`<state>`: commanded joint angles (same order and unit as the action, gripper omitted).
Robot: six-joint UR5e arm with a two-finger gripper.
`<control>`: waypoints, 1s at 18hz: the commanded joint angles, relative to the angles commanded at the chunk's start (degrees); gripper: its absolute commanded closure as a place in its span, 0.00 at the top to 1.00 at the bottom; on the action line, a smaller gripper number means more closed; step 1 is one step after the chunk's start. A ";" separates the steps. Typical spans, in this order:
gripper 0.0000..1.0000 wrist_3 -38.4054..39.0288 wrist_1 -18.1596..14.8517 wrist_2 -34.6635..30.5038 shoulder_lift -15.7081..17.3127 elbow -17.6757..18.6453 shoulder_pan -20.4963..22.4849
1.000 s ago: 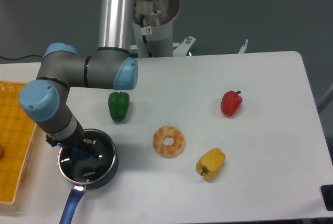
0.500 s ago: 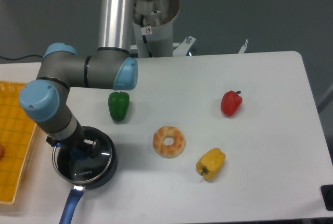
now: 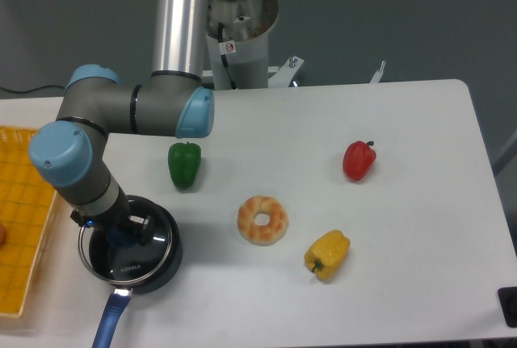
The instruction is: Open the lid
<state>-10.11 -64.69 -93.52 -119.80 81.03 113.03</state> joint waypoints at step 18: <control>0.60 -9.93 0.00 -6.68 3.87 2.11 1.23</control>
<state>-20.03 -64.69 -100.20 -115.93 83.14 114.26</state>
